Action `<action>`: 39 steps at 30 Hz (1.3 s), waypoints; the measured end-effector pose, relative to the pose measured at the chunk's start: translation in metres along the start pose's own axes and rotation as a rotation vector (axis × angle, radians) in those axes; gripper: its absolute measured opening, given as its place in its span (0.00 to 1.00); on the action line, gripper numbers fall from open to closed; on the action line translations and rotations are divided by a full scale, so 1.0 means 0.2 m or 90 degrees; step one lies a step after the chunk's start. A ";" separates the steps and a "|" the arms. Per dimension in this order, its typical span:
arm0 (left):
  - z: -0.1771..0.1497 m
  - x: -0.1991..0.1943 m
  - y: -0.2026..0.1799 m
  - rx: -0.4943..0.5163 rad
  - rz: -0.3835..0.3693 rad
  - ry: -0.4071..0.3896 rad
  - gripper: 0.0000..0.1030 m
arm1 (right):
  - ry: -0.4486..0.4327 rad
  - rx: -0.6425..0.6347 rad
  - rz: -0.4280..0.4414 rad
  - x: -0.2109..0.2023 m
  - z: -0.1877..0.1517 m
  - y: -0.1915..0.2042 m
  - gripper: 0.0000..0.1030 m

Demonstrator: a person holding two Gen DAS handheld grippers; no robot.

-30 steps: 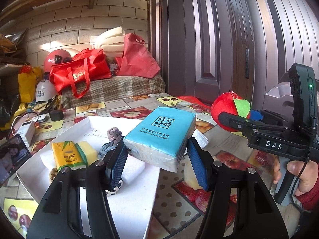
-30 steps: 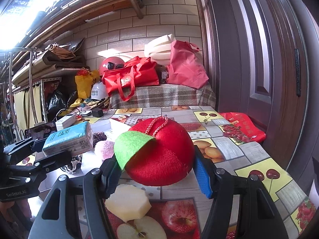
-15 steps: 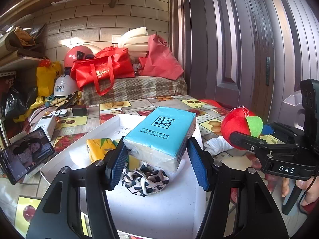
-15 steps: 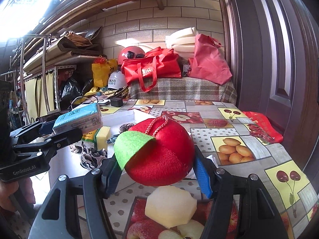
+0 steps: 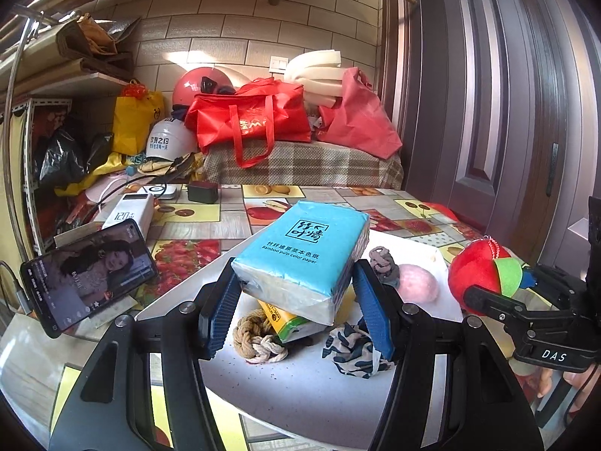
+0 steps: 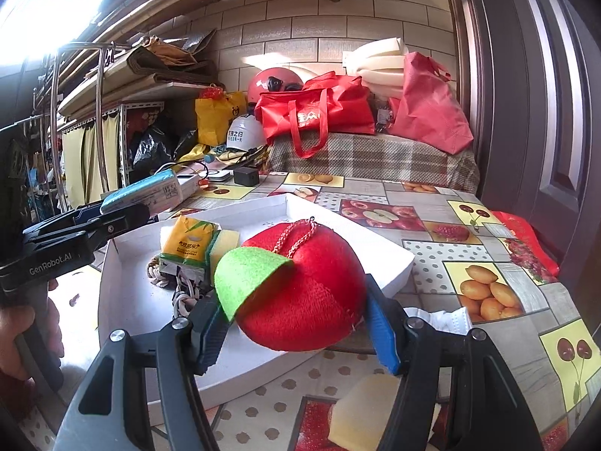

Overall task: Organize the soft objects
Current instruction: 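Carry the blue tissue pack and red apple plush over the white box, then lower both items into the box and open both grippers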

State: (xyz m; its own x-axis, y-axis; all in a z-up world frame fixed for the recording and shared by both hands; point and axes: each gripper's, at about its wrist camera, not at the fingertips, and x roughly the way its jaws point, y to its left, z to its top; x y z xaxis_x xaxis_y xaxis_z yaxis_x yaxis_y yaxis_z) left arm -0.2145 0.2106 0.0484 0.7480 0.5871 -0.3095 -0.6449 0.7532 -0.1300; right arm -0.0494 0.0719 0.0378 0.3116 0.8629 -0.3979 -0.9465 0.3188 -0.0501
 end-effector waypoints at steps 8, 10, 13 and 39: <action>0.01 0.05 -0.01 0.020 0.007 0.008 0.59 | 0.134 -0.020 0.049 0.27 0.02 0.07 0.63; 0.02 0.07 -0.01 0.020 0.003 0.011 0.59 | 0.149 -0.017 0.051 0.31 0.03 0.07 0.63; 0.03 0.09 0.01 0.010 -0.003 0.017 0.59 | 0.149 -0.009 0.040 0.37 0.05 0.07 0.63; 0.06 0.26 -0.04 0.040 0.019 0.062 0.63 | 0.072 0.006 -0.030 0.43 0.16 0.04 0.65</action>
State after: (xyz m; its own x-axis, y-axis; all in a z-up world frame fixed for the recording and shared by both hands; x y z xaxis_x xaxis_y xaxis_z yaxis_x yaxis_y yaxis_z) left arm -0.1682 0.2394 0.0445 0.7079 0.5805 -0.4024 -0.6532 0.7547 -0.0602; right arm -0.0273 0.1617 0.0326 0.3435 0.7973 -0.4963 -0.9301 0.3621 -0.0620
